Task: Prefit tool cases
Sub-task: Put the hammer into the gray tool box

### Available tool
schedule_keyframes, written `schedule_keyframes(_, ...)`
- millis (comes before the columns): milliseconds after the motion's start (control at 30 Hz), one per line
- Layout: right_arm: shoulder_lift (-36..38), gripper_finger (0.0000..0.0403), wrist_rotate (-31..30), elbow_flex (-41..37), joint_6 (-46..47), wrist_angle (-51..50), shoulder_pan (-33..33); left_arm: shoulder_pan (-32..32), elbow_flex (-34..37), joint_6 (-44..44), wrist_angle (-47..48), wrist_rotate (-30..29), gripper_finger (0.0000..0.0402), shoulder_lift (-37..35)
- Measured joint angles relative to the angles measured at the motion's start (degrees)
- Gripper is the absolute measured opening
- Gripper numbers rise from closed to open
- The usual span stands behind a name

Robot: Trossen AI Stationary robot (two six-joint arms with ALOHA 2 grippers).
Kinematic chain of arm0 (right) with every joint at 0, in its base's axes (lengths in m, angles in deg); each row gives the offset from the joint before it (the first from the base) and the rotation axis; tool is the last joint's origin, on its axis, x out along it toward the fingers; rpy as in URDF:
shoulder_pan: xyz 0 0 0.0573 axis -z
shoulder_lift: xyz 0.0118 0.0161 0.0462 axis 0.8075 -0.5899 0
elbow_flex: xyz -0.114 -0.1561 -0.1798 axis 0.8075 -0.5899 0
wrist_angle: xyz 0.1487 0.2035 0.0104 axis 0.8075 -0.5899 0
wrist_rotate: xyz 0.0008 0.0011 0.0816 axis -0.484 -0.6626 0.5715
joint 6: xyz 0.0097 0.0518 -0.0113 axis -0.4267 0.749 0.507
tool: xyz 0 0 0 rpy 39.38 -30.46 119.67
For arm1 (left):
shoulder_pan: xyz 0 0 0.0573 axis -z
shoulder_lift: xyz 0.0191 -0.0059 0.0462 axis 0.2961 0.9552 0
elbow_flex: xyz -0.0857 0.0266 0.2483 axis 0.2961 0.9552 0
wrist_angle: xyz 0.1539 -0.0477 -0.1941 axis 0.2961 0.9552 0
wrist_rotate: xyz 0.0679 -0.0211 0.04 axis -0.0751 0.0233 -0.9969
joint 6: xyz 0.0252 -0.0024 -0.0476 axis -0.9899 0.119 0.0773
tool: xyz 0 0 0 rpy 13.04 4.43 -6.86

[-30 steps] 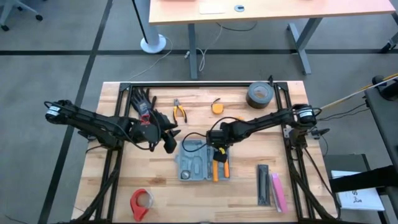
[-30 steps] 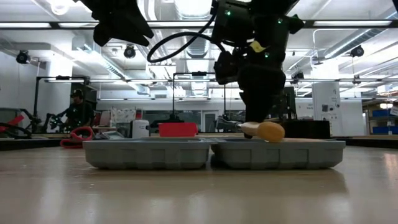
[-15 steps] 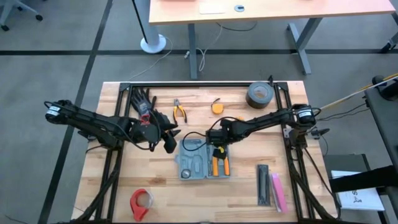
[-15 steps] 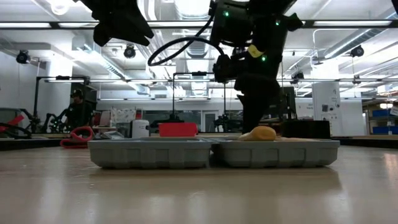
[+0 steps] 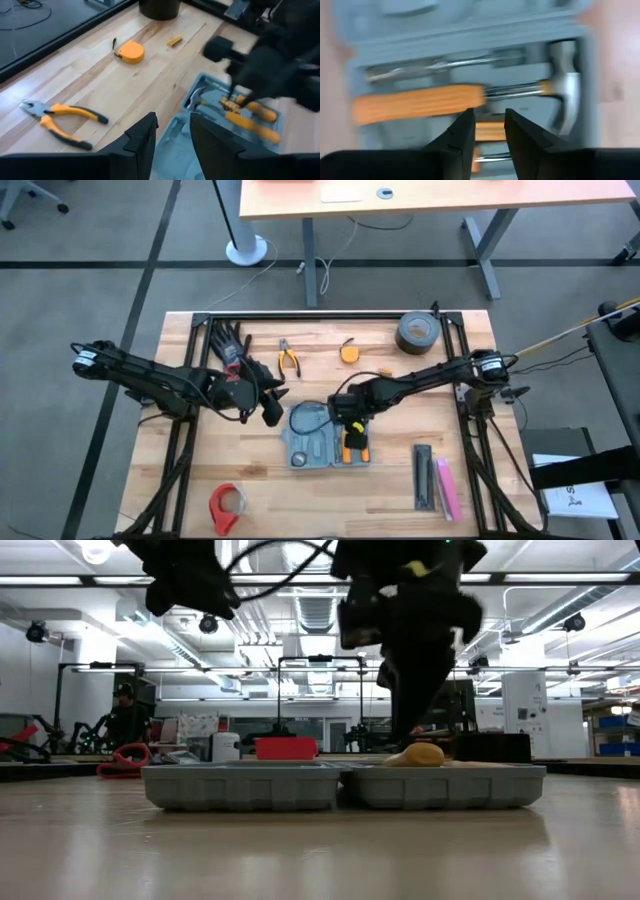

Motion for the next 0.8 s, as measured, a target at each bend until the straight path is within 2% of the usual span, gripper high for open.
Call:
schedule_keyframes(200, 0.0, 0.0130, 0.6, 0.0, 2.4, 0.8, -3.8, 0.3, 0.0, -1.3, 1.7, 0.0, 0.0133, -2.7)
schedule_keyframes(433, 1.1, 0.0169, 0.6, 3.1, 4.4, -3.2, -4.5, 0.3, 0.0, -3.2, 1.7, 0.0, 0.0141, -7.5)
schedule_keyframes(733, 0.2, 0.0173, 0.1, 4.7, 3.9, -3.1, -4.2, 0.3, 0.0, -4.0, 1.7, 0.0, 0.0137, -12.7)
schedule_keyframes(800, -1.9, 0.0168, 0.4, 3.1, 3.3, 0.4, -4.2, 0.3, 0.0, -4.1, 1.7, 0.0, 0.0135, -13.2)
